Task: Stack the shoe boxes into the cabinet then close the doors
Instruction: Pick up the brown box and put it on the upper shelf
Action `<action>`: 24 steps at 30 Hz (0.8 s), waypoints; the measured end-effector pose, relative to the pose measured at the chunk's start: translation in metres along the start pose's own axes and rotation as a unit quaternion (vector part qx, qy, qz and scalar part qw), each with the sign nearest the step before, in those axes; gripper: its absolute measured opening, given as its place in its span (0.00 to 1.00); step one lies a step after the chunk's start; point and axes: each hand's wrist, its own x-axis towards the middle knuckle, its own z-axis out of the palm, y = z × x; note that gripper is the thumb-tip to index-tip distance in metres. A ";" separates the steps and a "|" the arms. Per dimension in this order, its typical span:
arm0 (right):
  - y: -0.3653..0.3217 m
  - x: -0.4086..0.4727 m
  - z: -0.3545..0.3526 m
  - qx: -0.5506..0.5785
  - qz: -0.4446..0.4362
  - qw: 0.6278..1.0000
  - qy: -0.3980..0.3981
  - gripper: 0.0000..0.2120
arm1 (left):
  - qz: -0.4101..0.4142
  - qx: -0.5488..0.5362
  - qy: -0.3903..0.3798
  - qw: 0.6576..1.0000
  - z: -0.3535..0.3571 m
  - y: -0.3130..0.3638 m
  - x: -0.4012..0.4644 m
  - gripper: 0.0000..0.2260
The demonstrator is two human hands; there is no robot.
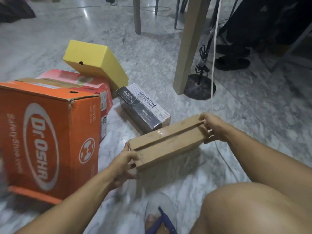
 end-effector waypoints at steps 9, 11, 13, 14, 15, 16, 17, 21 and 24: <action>0.004 0.000 0.011 -0.048 0.094 0.993 -0.061 0.17 | -0.116 -0.059 0.110 0.985 -0.016 0.021 0.018 0.25; 0.002 0.002 0.009 -0.051 0.105 0.990 -0.073 0.17 | -0.130 -0.064 0.122 0.982 -0.018 0.024 0.025 0.19; 0.001 0.001 0.008 -0.053 0.119 0.988 -0.083 0.19 | -0.137 -0.050 0.126 0.981 -0.016 0.029 0.023 0.11; 0.000 -0.001 0.007 -0.053 0.121 0.988 -0.084 0.20 | -0.138 -0.049 0.126 0.981 -0.015 0.031 0.017 0.08; -0.002 -0.004 0.007 -0.051 0.121 0.988 -0.084 0.20 | -0.137 -0.051 0.125 0.981 -0.015 0.033 0.010 0.05; -0.003 -0.009 0.007 -0.050 0.119 0.988 -0.082 0.19 | -0.135 -0.051 0.125 0.982 -0.015 0.035 0.003 0.03; -0.005 -0.015 0.008 -0.052 0.116 0.989 -0.081 0.18 | -0.134 -0.052 0.124 0.982 -0.016 0.036 -0.005 0.02; -0.019 -0.045 0.009 -0.069 0.080 0.990 -0.095 0.18 | -0.101 -0.065 0.124 0.985 -0.023 0.037 -0.044 0.02; -0.036 -0.079 0.008 -0.080 0.050 0.989 -0.117 0.21 | -0.067 -0.050 0.131 0.988 -0.031 0.036 -0.076 0.02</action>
